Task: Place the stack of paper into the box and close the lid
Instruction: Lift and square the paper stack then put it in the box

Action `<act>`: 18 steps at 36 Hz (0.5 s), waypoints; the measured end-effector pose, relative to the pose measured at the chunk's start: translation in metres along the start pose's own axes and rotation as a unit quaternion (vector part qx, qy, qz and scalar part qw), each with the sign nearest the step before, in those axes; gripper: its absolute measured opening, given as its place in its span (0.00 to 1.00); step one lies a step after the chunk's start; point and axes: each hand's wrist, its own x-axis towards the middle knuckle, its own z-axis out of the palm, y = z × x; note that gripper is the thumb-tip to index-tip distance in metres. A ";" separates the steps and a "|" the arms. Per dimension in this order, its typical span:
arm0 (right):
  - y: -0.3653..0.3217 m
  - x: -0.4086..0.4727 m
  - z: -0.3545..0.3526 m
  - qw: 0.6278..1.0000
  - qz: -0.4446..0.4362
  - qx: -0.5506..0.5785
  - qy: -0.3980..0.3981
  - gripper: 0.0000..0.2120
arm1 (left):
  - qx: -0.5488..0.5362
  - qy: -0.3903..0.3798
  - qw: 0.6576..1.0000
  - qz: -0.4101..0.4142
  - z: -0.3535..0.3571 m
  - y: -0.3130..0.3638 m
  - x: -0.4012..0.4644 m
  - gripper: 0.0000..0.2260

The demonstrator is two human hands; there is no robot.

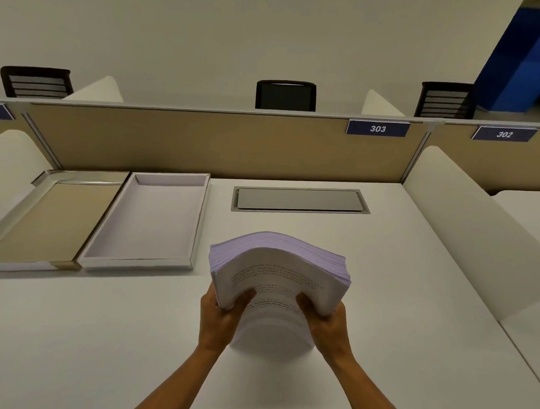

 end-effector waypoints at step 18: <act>-0.004 0.008 -0.019 0.995 0.048 0.020 -0.082 0.34 | -0.028 -0.031 0.999 -0.008 -0.007 -0.007 0.006 0.26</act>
